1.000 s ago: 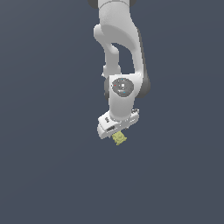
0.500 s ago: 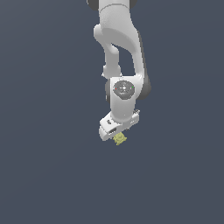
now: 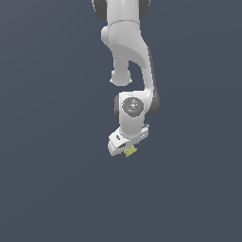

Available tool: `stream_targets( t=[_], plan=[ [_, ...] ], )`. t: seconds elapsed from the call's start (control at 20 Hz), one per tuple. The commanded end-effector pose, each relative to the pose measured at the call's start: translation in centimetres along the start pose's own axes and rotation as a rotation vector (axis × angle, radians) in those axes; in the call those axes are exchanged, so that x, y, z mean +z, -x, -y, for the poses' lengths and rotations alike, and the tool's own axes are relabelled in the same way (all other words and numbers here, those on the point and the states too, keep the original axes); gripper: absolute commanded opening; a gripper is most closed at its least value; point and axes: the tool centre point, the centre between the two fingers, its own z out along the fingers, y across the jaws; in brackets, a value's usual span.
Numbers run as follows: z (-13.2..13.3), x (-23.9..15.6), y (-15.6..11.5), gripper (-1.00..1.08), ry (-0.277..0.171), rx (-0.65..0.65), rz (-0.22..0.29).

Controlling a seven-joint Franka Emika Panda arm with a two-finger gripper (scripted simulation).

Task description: Pick up the object and move it to a goal position.

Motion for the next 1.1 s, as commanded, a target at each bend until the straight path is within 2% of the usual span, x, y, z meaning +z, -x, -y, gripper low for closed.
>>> stream_targets(
  t=[0.0,0.15,0.2,0.75,1.05],
  plan=[
    [0.0,0.7,-0.1,1.00,0.001,-0.001,-0.001],
    [-0.1,0.9,-0.1,1.00,0.001,-0.001,-0.001],
    [-0.1,0.9,-0.1,-1.00,0.001,-0.001,-0.001],
    [-0.1,0.8,-0.1,-1.00,0.001,0.000,-0.001],
    [-0.8,-1.0,-0.1,-1.00,0.001,0.000,-0.001]
  ],
)
